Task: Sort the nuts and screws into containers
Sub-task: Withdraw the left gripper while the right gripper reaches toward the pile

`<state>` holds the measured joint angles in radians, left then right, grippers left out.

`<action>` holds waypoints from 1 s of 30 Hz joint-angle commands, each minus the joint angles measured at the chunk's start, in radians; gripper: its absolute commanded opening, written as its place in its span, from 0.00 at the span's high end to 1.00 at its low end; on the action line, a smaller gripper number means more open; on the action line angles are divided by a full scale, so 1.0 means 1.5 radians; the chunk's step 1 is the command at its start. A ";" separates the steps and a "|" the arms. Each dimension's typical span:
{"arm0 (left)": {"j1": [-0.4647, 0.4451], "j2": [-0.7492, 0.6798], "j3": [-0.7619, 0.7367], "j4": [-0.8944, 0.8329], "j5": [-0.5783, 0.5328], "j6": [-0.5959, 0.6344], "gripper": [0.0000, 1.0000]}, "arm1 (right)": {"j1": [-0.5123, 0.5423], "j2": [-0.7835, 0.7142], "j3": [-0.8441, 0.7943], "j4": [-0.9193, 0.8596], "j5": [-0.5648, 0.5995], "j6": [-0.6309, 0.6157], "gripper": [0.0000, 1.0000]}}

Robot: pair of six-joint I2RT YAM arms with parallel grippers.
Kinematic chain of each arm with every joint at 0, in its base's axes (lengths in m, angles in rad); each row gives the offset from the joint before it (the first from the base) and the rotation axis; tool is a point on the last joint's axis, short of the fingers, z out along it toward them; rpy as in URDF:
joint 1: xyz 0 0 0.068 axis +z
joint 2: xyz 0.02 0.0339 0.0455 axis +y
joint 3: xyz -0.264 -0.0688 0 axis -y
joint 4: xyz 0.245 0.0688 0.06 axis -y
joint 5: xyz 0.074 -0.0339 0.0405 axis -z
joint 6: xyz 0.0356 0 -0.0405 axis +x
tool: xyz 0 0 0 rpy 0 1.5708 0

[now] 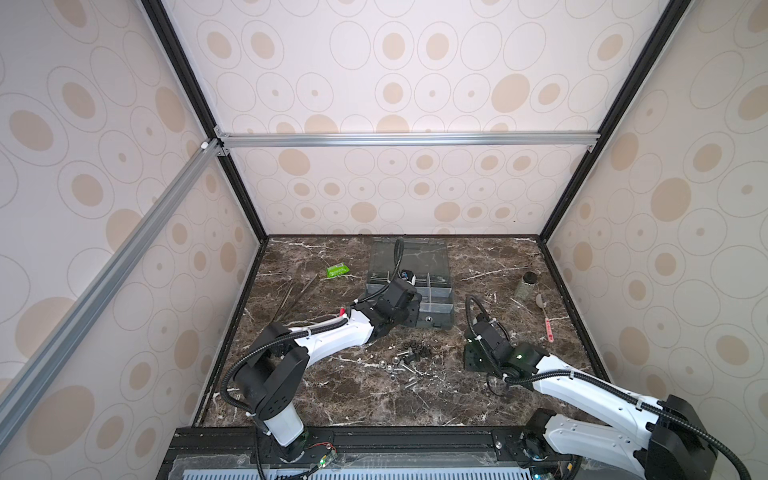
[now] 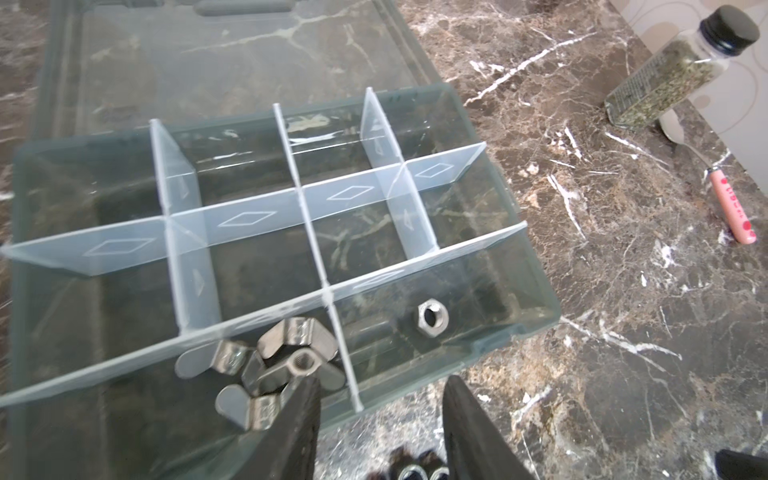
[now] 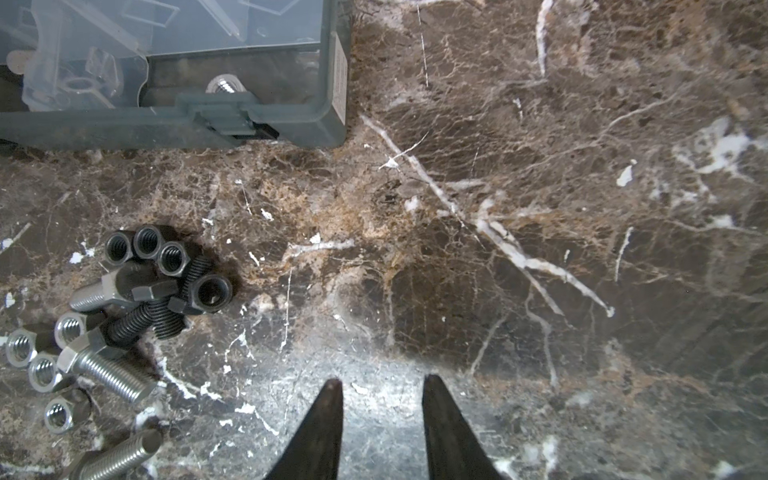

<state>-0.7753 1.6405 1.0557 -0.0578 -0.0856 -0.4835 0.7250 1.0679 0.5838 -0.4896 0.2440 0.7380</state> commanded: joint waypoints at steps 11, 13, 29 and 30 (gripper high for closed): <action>0.062 -0.149 -0.128 0.043 -0.045 -0.062 0.51 | -0.005 0.110 0.069 0.031 -0.050 -0.035 0.64; 0.074 -0.179 -0.153 0.042 -0.051 -0.066 0.51 | -0.005 0.141 0.096 0.030 -0.069 -0.047 0.65; 0.165 -0.375 -0.322 0.030 -0.083 -0.141 0.45 | 0.108 0.377 0.323 0.044 -0.141 -0.111 0.65; 0.170 -0.384 -0.331 0.034 -0.082 -0.149 0.45 | 0.117 0.393 0.335 0.045 -0.147 -0.111 0.65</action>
<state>-0.5419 1.0977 0.5816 -0.0139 -0.1883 -0.6476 0.8700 1.6123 1.0435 -0.4133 0.0521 0.5884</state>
